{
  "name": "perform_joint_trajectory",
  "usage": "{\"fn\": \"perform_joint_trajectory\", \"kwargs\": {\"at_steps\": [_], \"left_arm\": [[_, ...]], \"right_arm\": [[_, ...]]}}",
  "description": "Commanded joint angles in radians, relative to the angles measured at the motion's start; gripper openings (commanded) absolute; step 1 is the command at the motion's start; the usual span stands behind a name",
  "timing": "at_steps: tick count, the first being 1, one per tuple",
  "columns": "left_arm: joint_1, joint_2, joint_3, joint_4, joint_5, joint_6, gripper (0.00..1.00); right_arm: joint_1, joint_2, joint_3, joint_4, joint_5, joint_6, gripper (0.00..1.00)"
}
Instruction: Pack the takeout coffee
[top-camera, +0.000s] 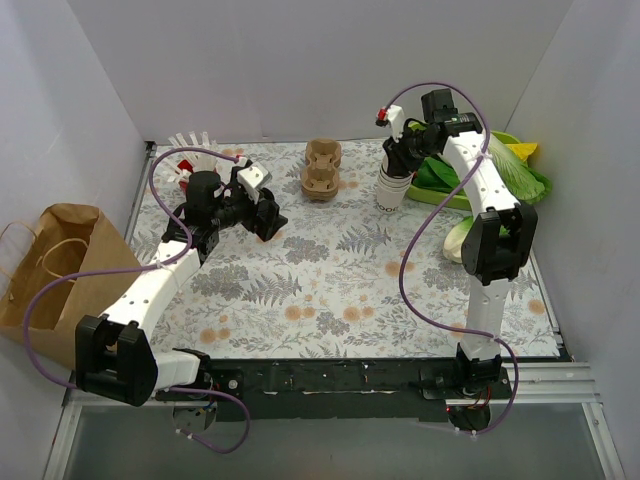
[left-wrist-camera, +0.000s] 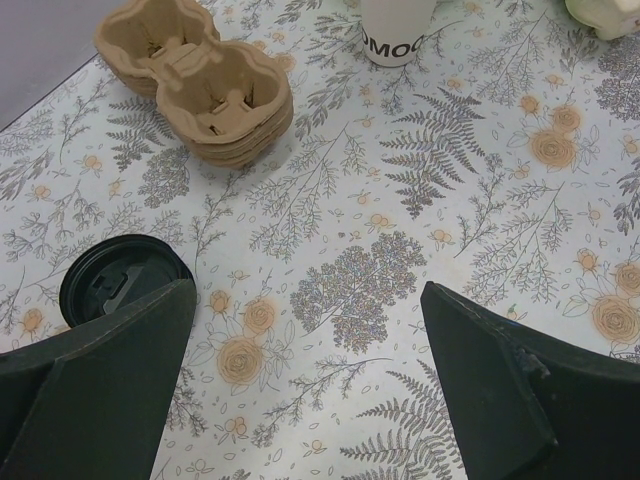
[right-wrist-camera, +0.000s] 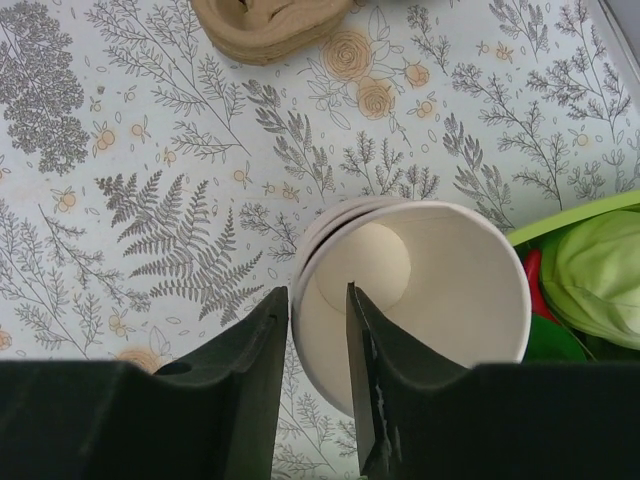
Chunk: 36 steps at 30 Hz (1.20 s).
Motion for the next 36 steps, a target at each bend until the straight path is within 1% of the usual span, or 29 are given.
{"fn": "perform_joint_trajectory", "kwargs": {"at_steps": [1, 4, 7, 8, 9, 10, 14, 15, 21, 25, 28, 32, 34, 36], "left_arm": [[-0.002, -0.002, 0.003, 0.016, 0.001, 0.006, 0.98], [-0.002, 0.000, -0.002, 0.021, 0.004, 0.006, 0.98], [-0.002, -0.002, -0.007, 0.027, 0.007, 0.001, 0.98], [-0.002, -0.002, -0.008, 0.027, 0.009, 0.000, 0.98], [-0.002, -0.002, -0.010, 0.028, 0.012, -0.002, 0.98], [-0.002, -0.002, -0.010, 0.027, 0.012, -0.002, 0.98], [-0.003, -0.005, -0.022, 0.033, 0.015, 0.000, 0.98], [-0.003, -0.006, -0.028, 0.036, 0.013, 0.001, 0.98], [-0.003, -0.012, -0.048, 0.045, 0.013, 0.001, 0.98], [-0.003, -0.014, -0.059, 0.047, 0.009, 0.007, 0.98], [-0.003, -0.020, -0.065, 0.047, 0.009, 0.010, 0.98], [-0.003, -0.029, -0.062, 0.047, -0.004, 0.006, 0.98], [-0.003, -0.032, -0.060, 0.047, -0.007, -0.005, 0.98], [-0.003, -0.034, -0.048, 0.050, -0.011, -0.028, 0.98]], "right_arm": [[0.004, -0.002, 0.047, -0.001, -0.004, -0.011, 0.36], [0.002, -0.008, 0.049, -0.007, -0.009, -0.008, 0.29], [0.005, -0.016, 0.049, -0.014, -0.006, -0.007, 0.16], [0.005, -0.017, 0.049, -0.016, -0.002, -0.007, 0.13], [0.008, -0.019, 0.049, -0.016, 0.005, -0.005, 0.05], [0.011, -0.025, 0.050, -0.014, 0.011, -0.005, 0.03], [0.028, -0.063, 0.041, 0.012, 0.039, -0.014, 0.01], [0.040, -0.092, 0.029, 0.025, 0.066, -0.020, 0.01], [0.091, -0.227, -0.135, 0.156, 0.152, -0.100, 0.01], [0.103, -0.237, -0.154, 0.158, 0.197, -0.112, 0.01], [0.105, -0.229, -0.112, 0.135, 0.217, -0.112, 0.01], [0.114, -0.259, -0.039, 0.142, 0.176, -0.111, 0.01], [0.143, -0.284, 0.006, 0.107, 0.165, -0.132, 0.01], [0.192, -0.324, 0.015, 0.061, 0.130, -0.200, 0.01]]}}
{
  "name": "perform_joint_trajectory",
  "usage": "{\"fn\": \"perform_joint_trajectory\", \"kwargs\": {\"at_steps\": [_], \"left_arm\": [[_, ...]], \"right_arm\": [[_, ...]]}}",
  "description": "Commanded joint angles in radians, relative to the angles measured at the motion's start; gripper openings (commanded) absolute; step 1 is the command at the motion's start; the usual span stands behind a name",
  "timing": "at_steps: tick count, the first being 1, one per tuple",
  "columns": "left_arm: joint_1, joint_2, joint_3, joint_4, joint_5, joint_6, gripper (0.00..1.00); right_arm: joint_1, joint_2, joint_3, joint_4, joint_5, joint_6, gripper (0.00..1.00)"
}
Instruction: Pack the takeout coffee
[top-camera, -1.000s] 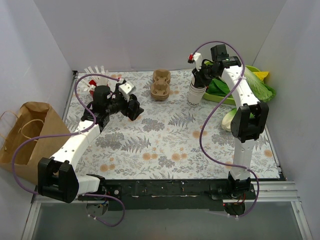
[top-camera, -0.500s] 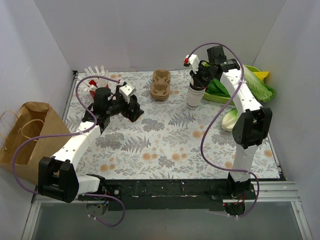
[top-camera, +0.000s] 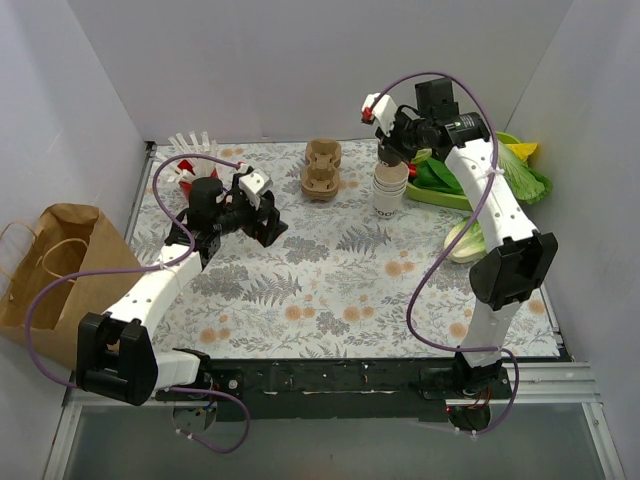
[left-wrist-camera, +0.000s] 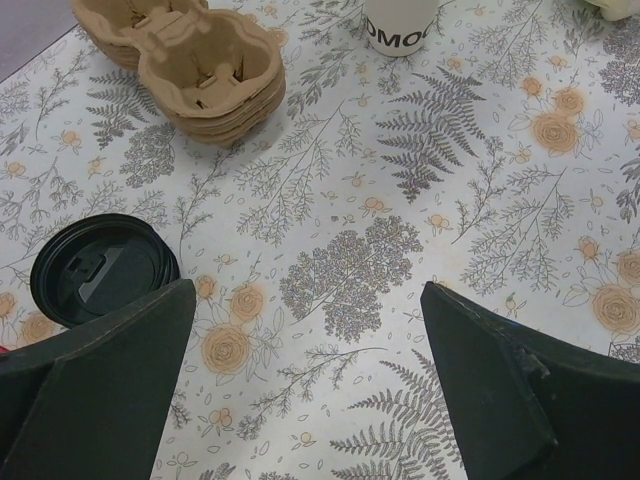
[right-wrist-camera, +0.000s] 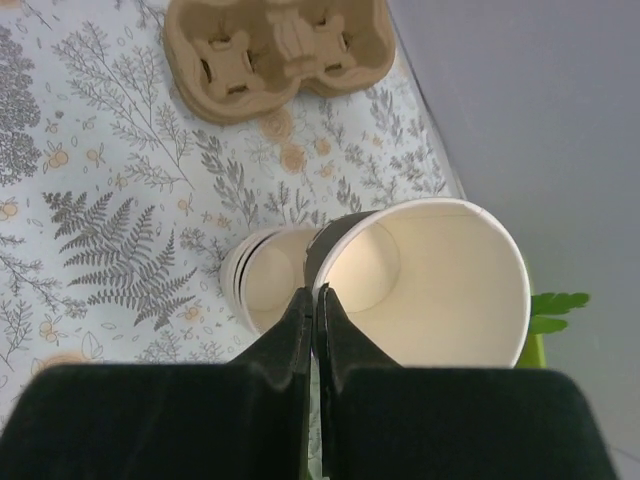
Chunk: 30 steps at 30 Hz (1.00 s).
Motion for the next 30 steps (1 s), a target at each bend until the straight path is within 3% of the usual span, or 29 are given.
{"fn": "perform_joint_trajectory", "kwargs": {"at_steps": [1, 4, 8, 10, 17, 21, 24, 28, 30], "left_arm": [[-0.003, -0.038, 0.016, 0.018, -0.032, -0.060, 0.98], [-0.002, -0.016, 0.074, 0.047, -0.138, -0.211, 0.98], [-0.002, 0.017, 0.157, 0.061, -0.184, -0.295, 0.98], [-0.002, 0.031, 0.201, 0.050, -0.207, -0.325, 0.98], [-0.002, 0.184, 0.506, -0.339, -0.287, -0.346, 0.98], [-0.025, 0.151, 0.455, -0.324, -0.382, -0.303, 0.98], [-0.117, 0.115, 0.393, -0.283, -0.521, -0.228, 0.98], [-0.273, 0.077, 0.339, -0.246, -0.586, -0.131, 0.98], [-0.290, 0.069, 0.319, -0.230, -0.600, -0.141, 0.98]], "right_arm": [[0.093, -0.124, 0.076, -0.072, -0.070, -0.115, 0.01], [0.174, -0.250, -0.112, -0.106, -0.132, -0.229, 0.01], [0.243, -0.415, -0.527, -0.073, -0.177, -0.428, 0.01], [0.254, -0.460, -0.603, -0.040, -0.198, -0.485, 0.01], [0.264, -0.416, -0.682, -0.031, -0.330, -0.598, 0.01], [0.300, -0.397, -0.711, -0.057, -0.372, -0.625, 0.01], [0.332, -0.400, -0.730, -0.057, -0.363, -0.623, 0.01], [0.366, -0.390, -0.743, -0.057, -0.344, -0.589, 0.01], [0.378, -0.364, -0.725, -0.086, -0.361, -0.568, 0.01]]}}
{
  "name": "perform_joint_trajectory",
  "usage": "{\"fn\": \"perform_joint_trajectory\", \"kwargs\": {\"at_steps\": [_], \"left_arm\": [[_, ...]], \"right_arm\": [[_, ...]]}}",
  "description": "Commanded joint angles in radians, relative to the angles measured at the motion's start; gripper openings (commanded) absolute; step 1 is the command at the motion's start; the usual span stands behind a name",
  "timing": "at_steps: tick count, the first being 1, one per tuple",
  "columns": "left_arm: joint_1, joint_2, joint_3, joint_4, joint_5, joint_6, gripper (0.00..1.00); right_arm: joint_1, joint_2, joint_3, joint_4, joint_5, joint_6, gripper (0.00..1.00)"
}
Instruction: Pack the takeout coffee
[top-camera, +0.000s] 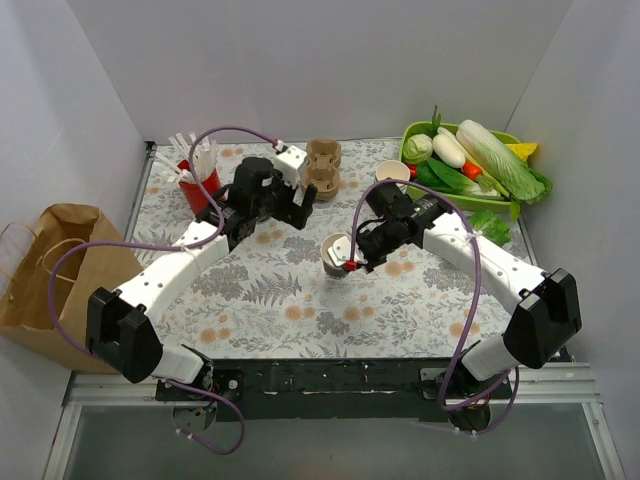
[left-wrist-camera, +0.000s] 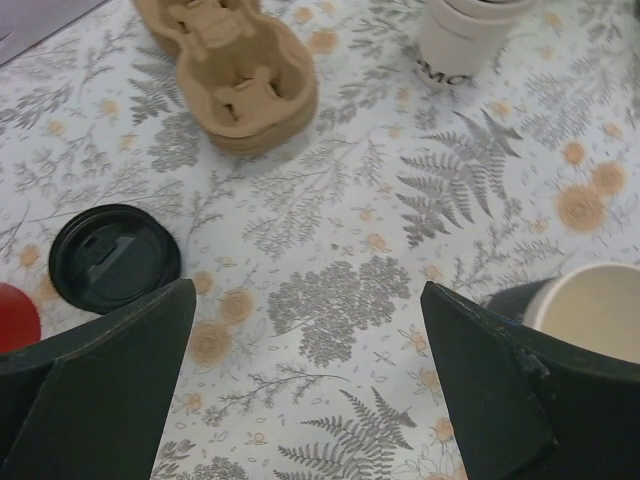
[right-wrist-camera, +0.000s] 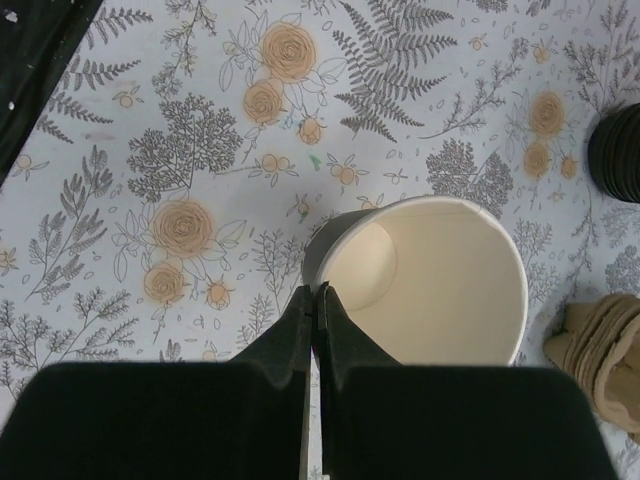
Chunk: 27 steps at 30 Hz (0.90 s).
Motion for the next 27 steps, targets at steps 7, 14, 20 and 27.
{"fn": "perform_joint_trajectory", "kwargs": {"at_steps": [7, 14, 20, 27], "left_arm": [[-0.077, -0.105, -0.034, 0.000, -0.105, 0.043, 0.98], [-0.094, -0.107, -0.054, -0.033, -0.163, 0.061, 0.98], [-0.097, -0.089, -0.040, -0.060, -0.211, 0.084, 0.98], [-0.101, -0.093, -0.068, -0.059, -0.215, 0.076, 0.98]], "right_arm": [[0.038, 0.070, 0.026, -0.056, -0.107, 0.044, 0.01], [0.059, 0.102, 0.019, -0.021, -0.097, 0.091, 0.01], [0.071, 0.075, -0.050, 0.099, -0.075, 0.144, 0.01], [0.079, 0.081, -0.074, 0.130, -0.047, 0.141, 0.05]]}}
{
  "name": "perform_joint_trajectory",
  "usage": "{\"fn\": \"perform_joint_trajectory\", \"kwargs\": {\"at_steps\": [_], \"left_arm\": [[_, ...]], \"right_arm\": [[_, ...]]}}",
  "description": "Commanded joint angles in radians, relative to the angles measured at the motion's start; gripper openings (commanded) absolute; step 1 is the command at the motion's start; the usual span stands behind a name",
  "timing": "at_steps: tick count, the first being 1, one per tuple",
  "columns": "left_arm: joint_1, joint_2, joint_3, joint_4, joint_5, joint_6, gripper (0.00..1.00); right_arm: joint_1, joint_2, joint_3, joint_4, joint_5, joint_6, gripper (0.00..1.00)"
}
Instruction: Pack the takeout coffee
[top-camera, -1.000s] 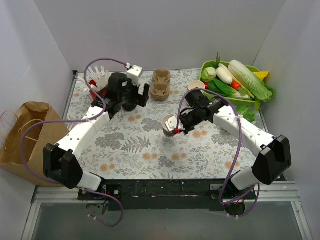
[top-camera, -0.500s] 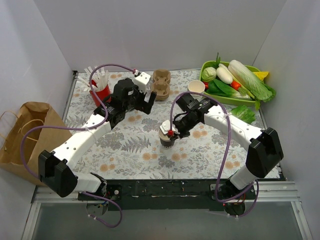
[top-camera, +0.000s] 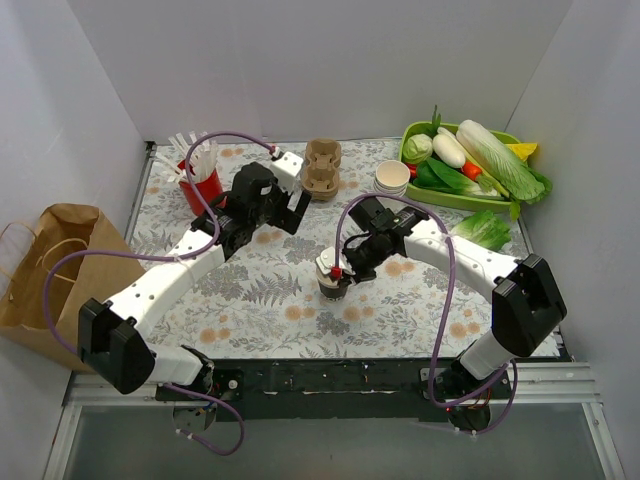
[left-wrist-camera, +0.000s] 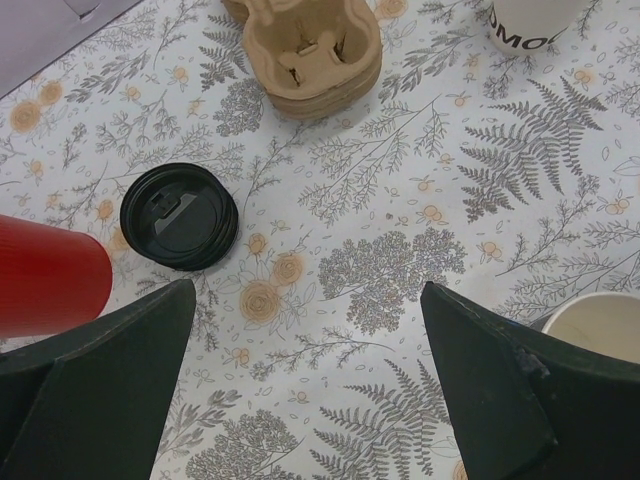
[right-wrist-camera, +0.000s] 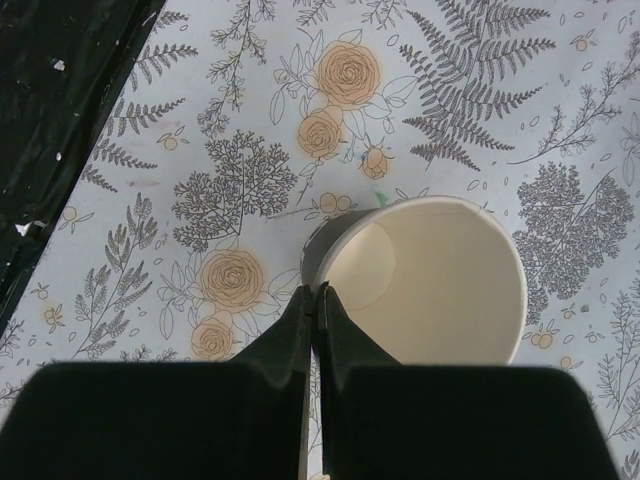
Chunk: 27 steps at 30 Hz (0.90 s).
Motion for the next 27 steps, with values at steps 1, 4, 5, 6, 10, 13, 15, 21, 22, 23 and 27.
{"fn": "perform_joint_trajectory", "kwargs": {"at_steps": [1, 4, 5, 6, 10, 13, 15, 21, 22, 23, 27], "left_arm": [[-0.007, -0.016, -0.020, -0.007, -0.037, 0.013, 0.98], [-0.007, -0.015, -0.030, -0.001, -0.056, 0.028, 0.98], [-0.007, -0.015, -0.030, -0.004, -0.045, 0.039, 0.98], [-0.007, -0.013, -0.031, -0.010, -0.039, 0.042, 0.98], [-0.007, 0.001, 0.004, -0.065, 0.029, 0.045, 0.98], [-0.005, 0.040, 0.039, -0.134, 0.076, 0.053, 0.98], [-0.005, 0.079, 0.088, -0.191, 0.099, 0.059, 0.98], [0.096, 0.247, 0.270, -0.352, 0.196, 0.053, 0.86], [0.122, 0.289, 0.323, -0.415, 0.237, 0.053, 0.83], [0.151, 0.362, 0.373, -0.447, 0.265, 0.057, 0.79], [0.251, 0.514, 0.590, -0.529, 0.322, 0.131, 0.75]], "right_arm": [[0.008, -0.006, 0.029, 0.019, -0.006, 0.003, 0.06], [0.008, -0.006, 0.033, 0.017, 0.009, -0.008, 0.29], [0.008, -0.018, 0.028, 0.022, 0.014, -0.009, 0.45], [0.007, -0.026, 0.033, 0.028, 0.021, -0.008, 0.48], [-0.030, -0.085, 0.079, -0.028, 0.037, -0.023, 0.58], [-0.080, -0.127, 0.131, -0.096, 0.043, -0.028, 0.59], [-0.120, -0.148, 0.141, -0.107, 0.038, -0.006, 0.59], [-0.271, -0.201, 0.094, 0.094, 0.043, 0.318, 0.61], [-0.295, -0.194, 0.097, 0.106, 0.040, 0.354, 0.62], [-0.304, -0.191, 0.108, 0.116, 0.037, 0.388, 0.64], [-0.329, -0.188, 0.123, 0.122, 0.075, 0.489, 0.82]]}}
